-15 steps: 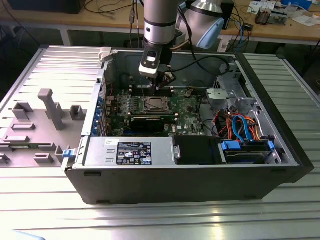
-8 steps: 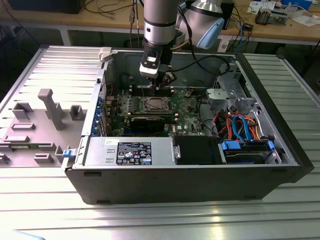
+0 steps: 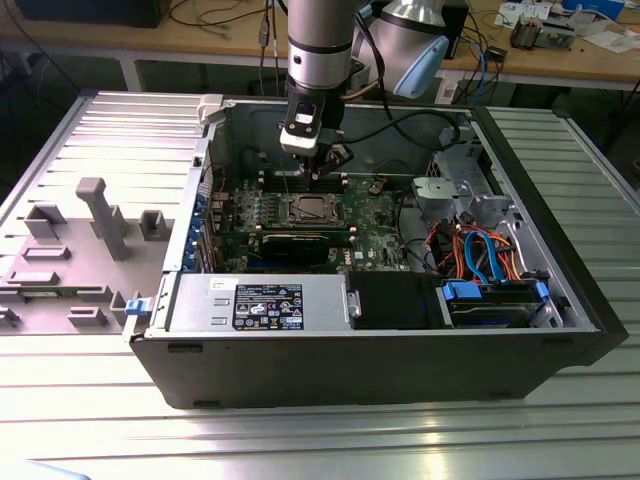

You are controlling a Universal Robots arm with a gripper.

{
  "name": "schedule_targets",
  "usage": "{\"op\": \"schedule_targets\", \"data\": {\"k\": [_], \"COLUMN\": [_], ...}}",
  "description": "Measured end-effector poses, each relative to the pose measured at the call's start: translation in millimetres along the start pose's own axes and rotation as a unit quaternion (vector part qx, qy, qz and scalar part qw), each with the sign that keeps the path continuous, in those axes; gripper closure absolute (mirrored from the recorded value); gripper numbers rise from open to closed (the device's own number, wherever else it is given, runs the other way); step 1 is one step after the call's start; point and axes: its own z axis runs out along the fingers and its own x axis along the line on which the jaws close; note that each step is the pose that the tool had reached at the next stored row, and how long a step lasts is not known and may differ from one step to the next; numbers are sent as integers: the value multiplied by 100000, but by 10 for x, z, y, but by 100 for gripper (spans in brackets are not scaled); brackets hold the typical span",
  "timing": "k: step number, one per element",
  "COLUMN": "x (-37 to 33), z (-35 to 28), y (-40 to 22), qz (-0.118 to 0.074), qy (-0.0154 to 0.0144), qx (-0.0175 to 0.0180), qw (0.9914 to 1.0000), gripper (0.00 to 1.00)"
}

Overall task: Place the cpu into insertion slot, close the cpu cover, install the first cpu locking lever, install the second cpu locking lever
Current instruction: 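Install the first cpu locking lever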

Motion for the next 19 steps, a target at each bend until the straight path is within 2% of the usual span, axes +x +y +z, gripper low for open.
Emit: {"op": "schedule_targets", "data": {"k": [11, 14, 17, 19], "x": [-4, -5, -5, -4], "z": [1, 0, 0, 0], "y": [5, 3, 3, 3], "qz": [-1251, -1752, -2204, -2503], "qy": [62, 465, 1199, 1395], "qx": [-70, -475, -1230, -1426], "qw": [99992, 99982, 99961, 99949], "gripper": [89, 89, 89, 89]}}
